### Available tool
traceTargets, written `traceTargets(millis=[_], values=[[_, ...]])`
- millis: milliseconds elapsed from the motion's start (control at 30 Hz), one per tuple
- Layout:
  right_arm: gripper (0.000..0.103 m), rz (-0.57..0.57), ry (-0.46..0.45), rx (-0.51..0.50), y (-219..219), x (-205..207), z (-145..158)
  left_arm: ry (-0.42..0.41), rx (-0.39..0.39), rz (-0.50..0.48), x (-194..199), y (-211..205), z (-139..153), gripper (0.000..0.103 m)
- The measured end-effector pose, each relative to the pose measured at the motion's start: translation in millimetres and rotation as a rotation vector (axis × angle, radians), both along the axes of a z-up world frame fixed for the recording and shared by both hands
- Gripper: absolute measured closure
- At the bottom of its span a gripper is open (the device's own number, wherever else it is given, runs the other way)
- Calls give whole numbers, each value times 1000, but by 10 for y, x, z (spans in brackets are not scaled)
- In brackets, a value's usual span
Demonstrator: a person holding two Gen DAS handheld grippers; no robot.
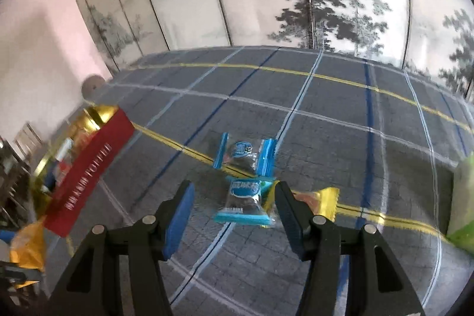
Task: Organize snacks
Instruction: 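Grasp the blue candy with the right gripper while the left gripper holds the orange bag, then carry the orange snack bag into the gold tin and open the left gripper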
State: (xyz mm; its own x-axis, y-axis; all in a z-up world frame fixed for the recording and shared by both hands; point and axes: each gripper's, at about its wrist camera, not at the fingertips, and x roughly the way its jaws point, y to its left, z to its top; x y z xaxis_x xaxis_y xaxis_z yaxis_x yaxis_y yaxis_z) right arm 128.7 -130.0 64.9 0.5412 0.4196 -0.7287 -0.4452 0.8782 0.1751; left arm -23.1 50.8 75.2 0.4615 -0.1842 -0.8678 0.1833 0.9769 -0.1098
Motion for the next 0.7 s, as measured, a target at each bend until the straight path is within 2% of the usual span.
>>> traceTargets(millis=[67, 133, 200, 300, 433, 533, 700], values=[[51, 11, 9, -26, 77, 20, -70, 10, 2, 1, 5, 7, -25, 69], [69, 14, 21, -63, 141, 48, -150, 18, 1, 3, 2, 14, -38, 69], [73, 12, 54, -79, 160, 74, -241, 14, 2, 5, -28, 20, -19, 69], [74, -1, 61, -43, 110, 13, -228, -4, 0, 10, -75, 37, 53, 68], [74, -16, 80, 79, 37, -316, -153, -31, -10, 28, -170, 96, 166, 68], [74, -8, 67, 76, 114, -649, -145, -39, -11, 41, -244, 134, 216, 68], [74, -20, 83, 83, 194, -947, -188, -68, -3, 84, -461, 313, 285, 68]])
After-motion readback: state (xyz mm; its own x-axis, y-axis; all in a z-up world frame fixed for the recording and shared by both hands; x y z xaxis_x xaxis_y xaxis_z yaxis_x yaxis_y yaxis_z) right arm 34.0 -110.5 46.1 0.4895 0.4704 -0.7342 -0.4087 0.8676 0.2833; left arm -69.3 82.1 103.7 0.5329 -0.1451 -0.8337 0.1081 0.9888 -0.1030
